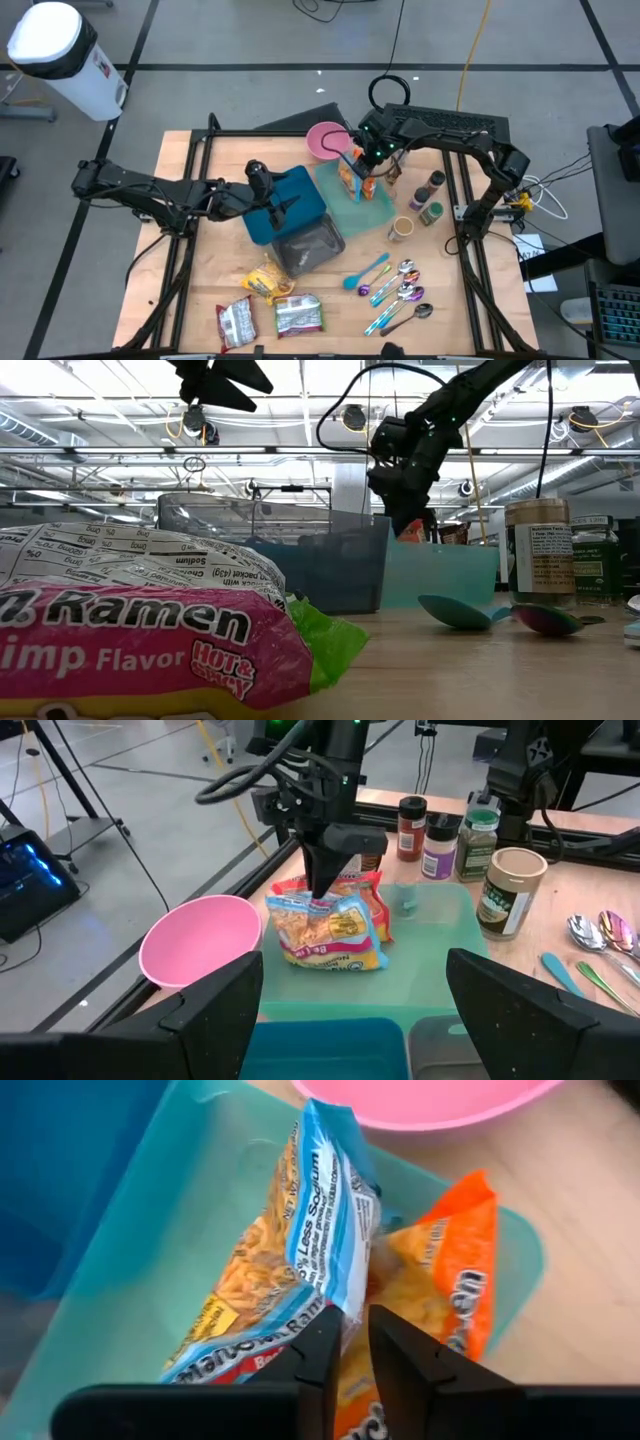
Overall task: Pick & Place Food Item
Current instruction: Put the blue noodle pack into the green bin, then put the yellow noodle pack into the green bin
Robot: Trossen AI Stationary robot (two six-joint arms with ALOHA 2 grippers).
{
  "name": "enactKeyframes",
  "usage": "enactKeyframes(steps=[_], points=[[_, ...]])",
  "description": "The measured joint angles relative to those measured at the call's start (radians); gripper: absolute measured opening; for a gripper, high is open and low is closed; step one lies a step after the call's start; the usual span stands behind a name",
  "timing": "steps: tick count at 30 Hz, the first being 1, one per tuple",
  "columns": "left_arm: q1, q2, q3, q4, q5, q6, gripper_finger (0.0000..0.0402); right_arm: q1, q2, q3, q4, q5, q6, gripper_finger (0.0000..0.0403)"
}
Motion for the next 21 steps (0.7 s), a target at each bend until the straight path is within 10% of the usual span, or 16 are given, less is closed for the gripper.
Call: enactKeyframes(steps=[21], points=[[0.000, 0.000, 0.000, -0.001, 0.000, 0.000, 0.0324, -0.003, -0.102, -0.001, 0.039, 0.074, -0.070, 0.0190]])
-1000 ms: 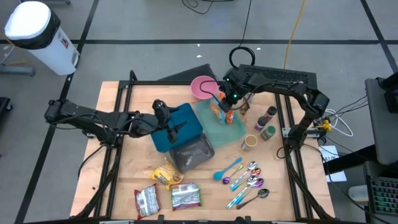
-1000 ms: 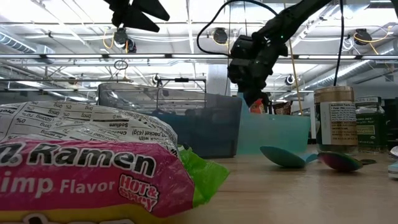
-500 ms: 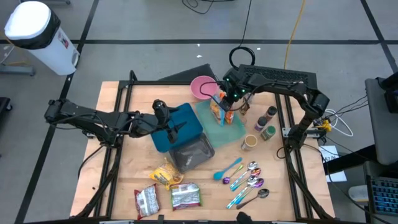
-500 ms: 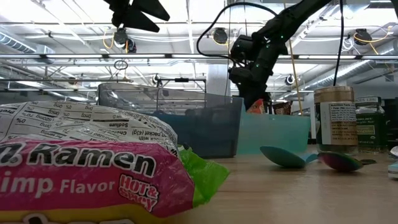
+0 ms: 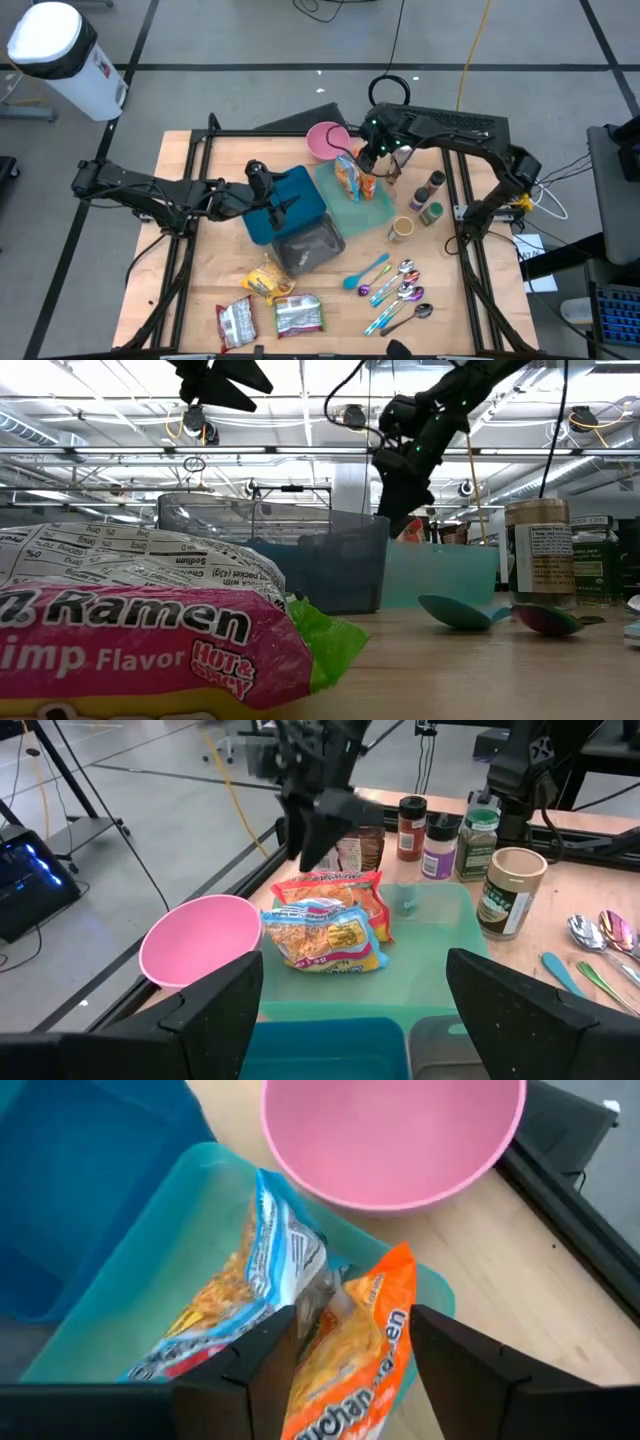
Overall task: Pick & Place Food Item
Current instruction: Put the yellow noodle pack into the green bin
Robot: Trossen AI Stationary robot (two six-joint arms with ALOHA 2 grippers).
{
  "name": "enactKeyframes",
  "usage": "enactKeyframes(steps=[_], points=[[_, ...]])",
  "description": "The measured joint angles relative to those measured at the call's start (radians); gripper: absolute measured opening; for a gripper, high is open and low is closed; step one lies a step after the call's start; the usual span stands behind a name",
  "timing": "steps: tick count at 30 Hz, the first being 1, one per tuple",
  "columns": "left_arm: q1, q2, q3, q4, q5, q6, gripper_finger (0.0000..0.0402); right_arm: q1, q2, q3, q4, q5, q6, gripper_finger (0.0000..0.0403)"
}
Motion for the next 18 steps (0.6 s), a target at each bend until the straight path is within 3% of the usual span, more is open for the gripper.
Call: enactKeyframes(steps=[3, 8, 14, 18], points=[[0.000, 0.000, 0.000, 0.000, 0.000, 0.000, 0.0324, 0.022, -0.034, 0.000, 0.021, -0.019, 0.031, 0.0194], [0.000, 0.000, 0.000, 0.000, 0.000, -0.003, 0.0324, 0.151, -0.046, 0.000, 0.043, -0.015, 0.047, 0.0195], [0.000, 0.000, 0.000, 0.001, 0.000, -0.002, 0.0324, 0.341, -0.047, 0.000, 0.067, 0.232, 0.029, 0.0195], [0.000, 0.000, 0.000, 0.000, 0.010, -0.006, 0.0324, 0.431, -0.080, 0.000, 0.065, 0.260, 0.028, 0.0195]])
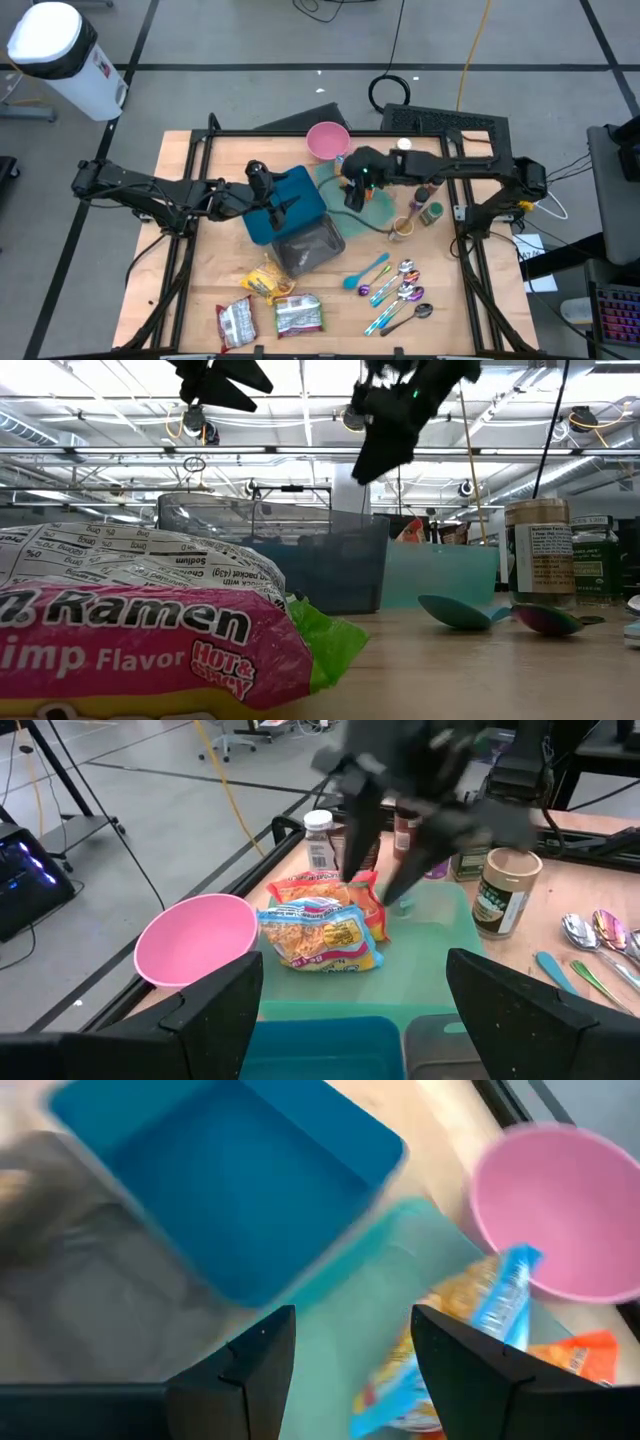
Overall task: Pick & Place Food Item
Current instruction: Put the yellow noodle pack into the green bin
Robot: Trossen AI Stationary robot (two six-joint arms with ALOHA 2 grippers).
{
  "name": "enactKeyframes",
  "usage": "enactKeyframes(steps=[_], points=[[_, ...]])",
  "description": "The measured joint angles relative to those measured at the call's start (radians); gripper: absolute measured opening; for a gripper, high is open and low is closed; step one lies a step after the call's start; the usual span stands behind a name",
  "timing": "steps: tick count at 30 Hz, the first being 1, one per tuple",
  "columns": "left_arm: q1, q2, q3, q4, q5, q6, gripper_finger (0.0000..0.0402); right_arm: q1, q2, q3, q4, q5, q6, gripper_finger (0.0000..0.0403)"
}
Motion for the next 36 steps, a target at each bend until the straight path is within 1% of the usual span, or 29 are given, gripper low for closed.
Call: enactKeyframes(steps=[4, 8, 11, 13, 18, 20, 23, 28, 33, 36], points=[[-0.009, 0.000, 0.000, -0.013, 0.008, -0.016, 0.0324, 0.077, -0.038, 0.001, -0.014, 0.001, 0.000, 0.0195], [-0.027, 0.000, 0.000, -0.076, 0.088, -0.034, 0.0324, 0.129, -0.088, 0.000, -0.029, 0.001, 0.017, 0.0194], [-0.046, 0.000, 0.000, -0.145, 0.160, -0.102, 0.0324, 0.154, -0.122, 0.000, -0.041, 0.002, 0.032, 0.0194], [-0.063, 0.000, 0.000, -0.205, 0.236, -0.170, 0.0324, 0.168, -0.146, -0.006, -0.055, 0.002, 0.034, 0.0194], [-0.144, 0.025, 0.000, -0.391, 0.516, -0.293, 0.0324, 0.177, -0.212, -0.047, -0.043, 0.002, 0.047, 0.0194], [-0.200, 0.054, 0.000, -0.442, 0.576, -0.309, 0.0324, 0.176, -0.231, -0.073, -0.034, 0.002, 0.056, 0.0194], [-0.286, 0.108, 0.000, -0.448, 0.575, -0.312, 0.0324, 0.176, -0.261, -0.121, 0.022, 0.003, 0.057, 0.0194], [-0.395, 0.232, 0.000, -0.420, 0.511, -0.313, 0.0324, 0.176, -0.286, -0.191, 0.124, 0.001, 0.056, 0.0194], [-0.458, 0.357, 0.000, -0.409, 0.497, -0.291, 0.0324, 0.177, -0.294, -0.212, 0.178, 0.000, 0.055, 0.0194], [-0.483, 0.417, 0.000, -0.405, 0.484, -0.290, 0.0324, 0.181, -0.294, -0.213, 0.179, 0.000, 0.066, 0.0194]])
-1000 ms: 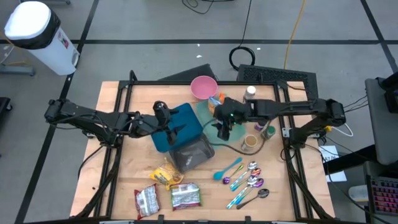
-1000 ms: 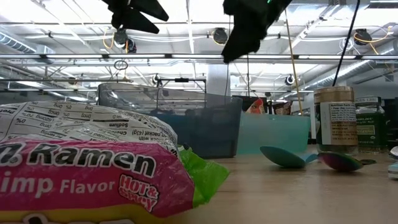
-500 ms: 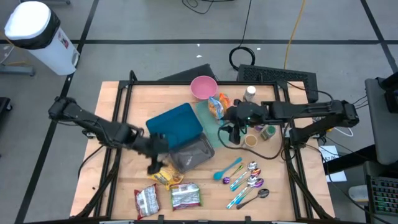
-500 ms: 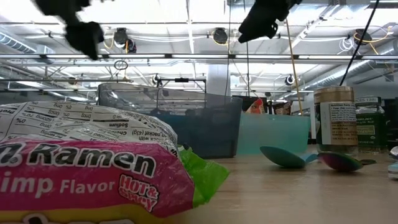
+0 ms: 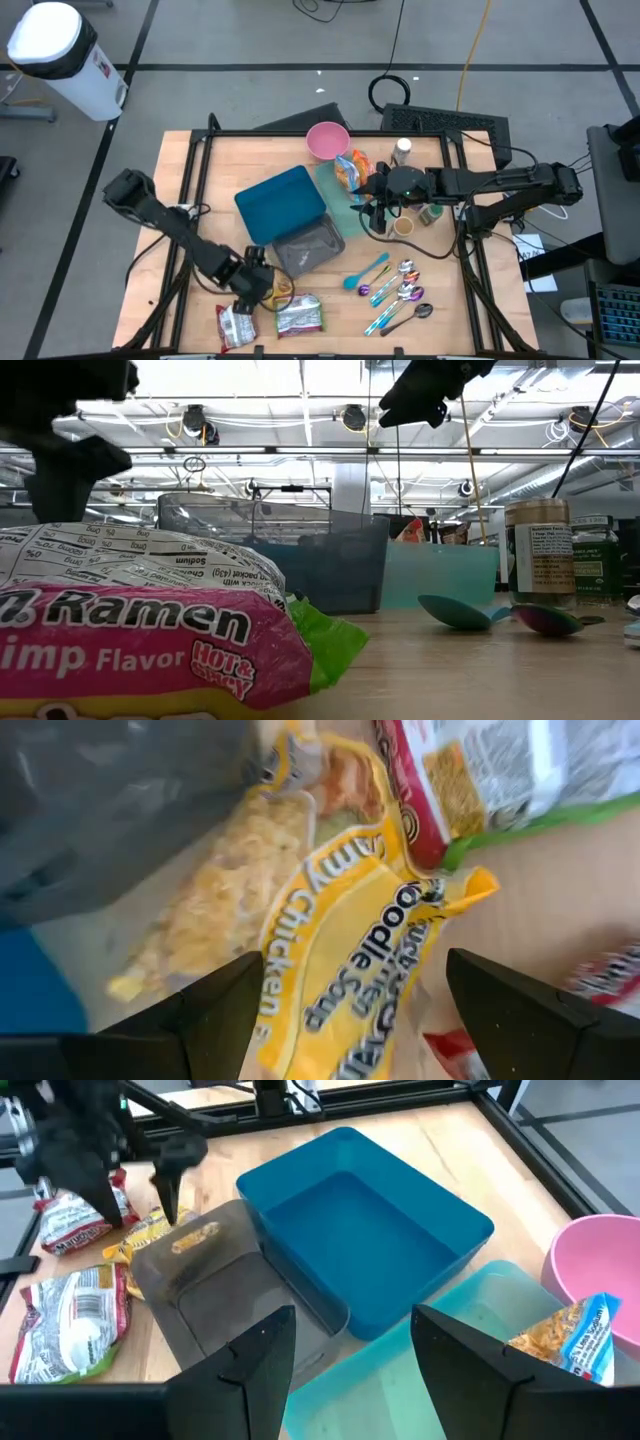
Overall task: Pick & Place Food Item
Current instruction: Put the yellow noodle pack into the green bin
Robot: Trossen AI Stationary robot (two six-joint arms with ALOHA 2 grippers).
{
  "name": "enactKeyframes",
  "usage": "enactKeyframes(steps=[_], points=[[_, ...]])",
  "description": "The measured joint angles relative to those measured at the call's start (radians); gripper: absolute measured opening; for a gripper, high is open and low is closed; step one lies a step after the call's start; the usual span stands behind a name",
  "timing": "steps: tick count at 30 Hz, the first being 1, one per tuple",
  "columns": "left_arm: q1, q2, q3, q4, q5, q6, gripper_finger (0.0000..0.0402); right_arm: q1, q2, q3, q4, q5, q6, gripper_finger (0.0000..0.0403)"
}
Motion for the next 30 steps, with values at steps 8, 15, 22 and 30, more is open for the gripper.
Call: enactKeyframes(steps=[8, 15, 22, 30], points=[[-0.038, 0.059, 0.003, -0.004, -0.095, 0.026, 0.0271, 0.000, 0.000, 0.000, 0.002, 0.001, 0.039, 0.0194], [-0.037, 0.061, 0.010, -0.008, -0.112, 0.024, 0.0170, 0.000, 0.000, 0.000, 0.002, 0.001, 0.039, 0.0194], [-0.029, 0.031, 0.009, -0.011, -0.046, -0.019, 0.0105, 0.000, 0.000, 0.000, 0.002, 0.001, 0.039, 0.0194], [0.023, -0.116, 0.008, -0.027, 0.055, -0.167, 0.0058, 0.000, 0.000, 0.000, 0.002, 0.000, 0.039, 0.0194]])
